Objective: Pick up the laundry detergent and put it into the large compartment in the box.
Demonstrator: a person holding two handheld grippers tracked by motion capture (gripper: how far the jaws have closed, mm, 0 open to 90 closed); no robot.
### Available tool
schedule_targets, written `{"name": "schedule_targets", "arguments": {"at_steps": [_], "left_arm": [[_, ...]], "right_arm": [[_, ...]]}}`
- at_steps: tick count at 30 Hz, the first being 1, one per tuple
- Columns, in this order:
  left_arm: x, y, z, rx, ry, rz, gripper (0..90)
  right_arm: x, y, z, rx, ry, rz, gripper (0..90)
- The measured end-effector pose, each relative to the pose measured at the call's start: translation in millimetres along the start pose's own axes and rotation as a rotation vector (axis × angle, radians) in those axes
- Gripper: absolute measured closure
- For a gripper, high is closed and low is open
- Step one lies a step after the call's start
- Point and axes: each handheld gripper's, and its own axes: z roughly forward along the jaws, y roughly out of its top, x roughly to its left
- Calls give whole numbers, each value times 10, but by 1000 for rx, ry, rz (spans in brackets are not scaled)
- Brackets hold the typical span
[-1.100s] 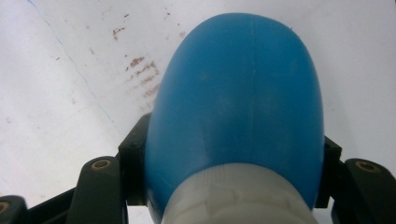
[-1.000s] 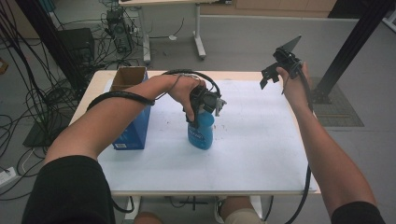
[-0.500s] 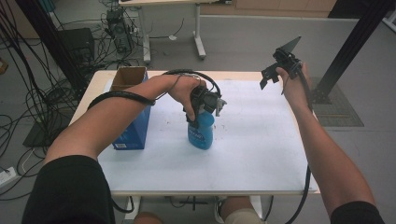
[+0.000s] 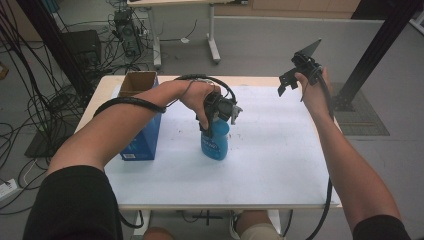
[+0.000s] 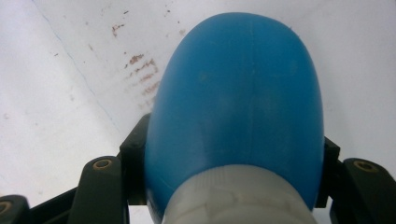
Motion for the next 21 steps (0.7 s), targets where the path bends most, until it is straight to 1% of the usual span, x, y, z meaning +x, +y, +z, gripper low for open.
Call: {"name": "schedule_targets", "arguments": {"at_steps": [9, 21], "left_arm": [[-4, -10, 0, -3, 0, -6, 376], [2, -6, -1, -3, 0, -1, 377]], "right_arm": [[6, 10, 9, 4, -2, 0, 64], [-6, 2, 0, -1, 0, 1, 64]]}}
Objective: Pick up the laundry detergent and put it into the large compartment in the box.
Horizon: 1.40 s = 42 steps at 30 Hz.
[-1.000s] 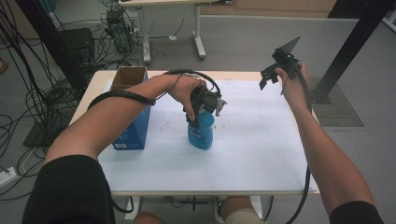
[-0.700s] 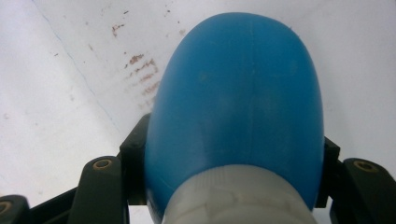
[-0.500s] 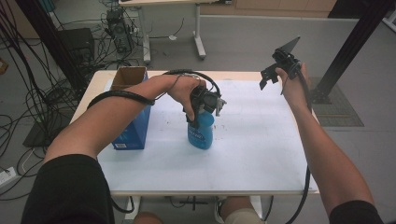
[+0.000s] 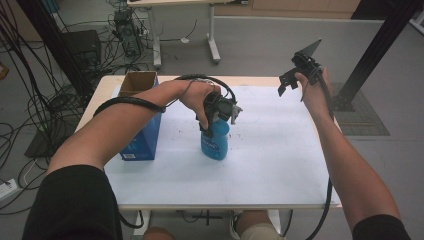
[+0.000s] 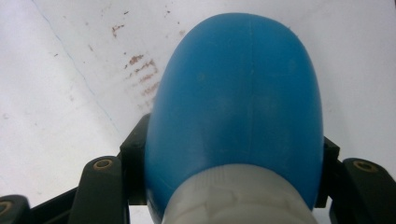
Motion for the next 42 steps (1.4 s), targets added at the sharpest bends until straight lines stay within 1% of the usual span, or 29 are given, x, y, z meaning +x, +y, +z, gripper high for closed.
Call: {"name": "schedule_targets", "arguments": {"at_steps": [9, 19, 22, 30, 42], "left_arm": [[-2, -9, 2, -3, -2, -7, 378], [3, -6, 0, -1, -3, -4, 378], [4, -10, 2, -3, -5, -10, 378], [10, 13, -1, 8, -5, -6, 378], [4, 4, 0, 3, -3, -6, 378]], "right_arm": [[14, 8, 9, 3, 2, -1, 64], [20, 6, 10, 2, 0, 0, 64], [21, 8, 13, 2, 0, 1, 64], [25, 9, 14, 3, -2, -1, 64], [30, 9, 14, 3, -4, 0, 64]]}}
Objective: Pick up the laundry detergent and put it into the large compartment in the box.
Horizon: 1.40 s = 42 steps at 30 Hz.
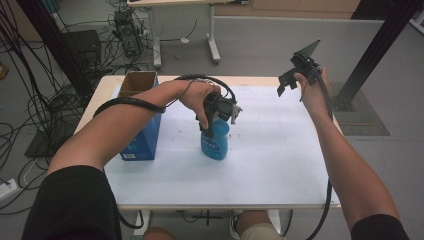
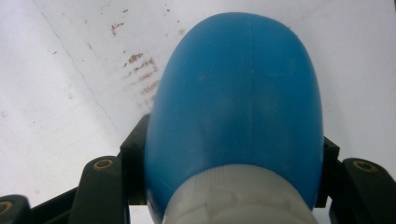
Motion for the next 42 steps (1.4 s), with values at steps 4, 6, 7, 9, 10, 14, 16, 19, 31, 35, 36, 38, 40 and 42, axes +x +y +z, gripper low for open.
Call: {"name": "schedule_targets", "arguments": {"at_steps": [4, 6, 7, 9, 10, 14, 16, 19, 31, 35, 36, 38, 40, 42], "left_arm": [[4, 2, 1, 0, -3, -8, 378], [5, 3, 1, 1, -2, -8, 378], [5, 3, 1, 1, -2, -8, 378], [2, -6, 2, -3, -1, -8, 378], [2, -7, 1, -3, -1, -8, 378], [0, -10, 1, -4, -1, -11, 378], [-1, -10, 2, -4, 0, -12, 378], [2, -12, 3, -5, -4, -17, 378], [4, 2, 1, 2, -3, -18, 378], [7, 10, 0, 6, -5, -21, 379], [6, 8, 0, 5, -5, -22, 379], [7, 6, 1, 5, -7, -26, 379], [8, 9, -1, 6, -6, -22, 379], [6, 7, 0, 6, -7, -27, 379]], "right_arm": [[7, 2, 8, 0, -1, -2, 64], [13, 9, 13, 3, -3, 0, 64], [16, 10, 14, 3, -3, 0, 64], [17, 12, 15, 3, -4, 0, 64], [15, 12, 16, 3, -3, -1, 64], [22, 17, 22, 4, -5, -2, 64], [27, 20, 24, 6, -6, -2, 64], [32, 25, 31, 7, -6, -2, 64], [47, 40, 48, 11, -11, -4, 64], [50, 44, 53, 13, -11, -6, 64], [49, 43, 52, 12, -10, -5, 64], [50, 43, 52, 12, -11, -5, 64], [49, 45, 50, 13, -11, -3, 64], [50, 43, 49, 12, -12, -3, 64]]}}
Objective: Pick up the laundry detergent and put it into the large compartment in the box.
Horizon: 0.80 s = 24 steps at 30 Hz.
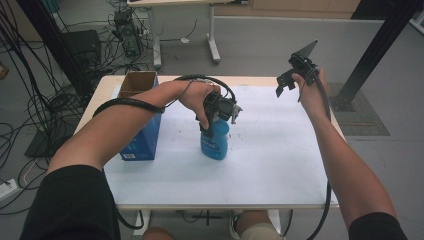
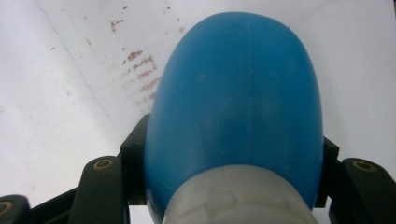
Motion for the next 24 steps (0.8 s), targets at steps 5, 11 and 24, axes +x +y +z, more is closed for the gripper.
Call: {"name": "schedule_targets", "arguments": {"at_steps": [5, 11, 24], "left_arm": [[-1, -1, 0, 0, 0, -1, 379], [-1, -1, 0, 0, 0, -3, 379], [-7, 9, -11, 10, -11, -64, 381]], "right_arm": [[0, 0, 2, 0, 1, -1, 64], [-2, 5, 6, 2, 2, 0, 64], [25, 10, 24, 3, -1, -4, 64]]}}
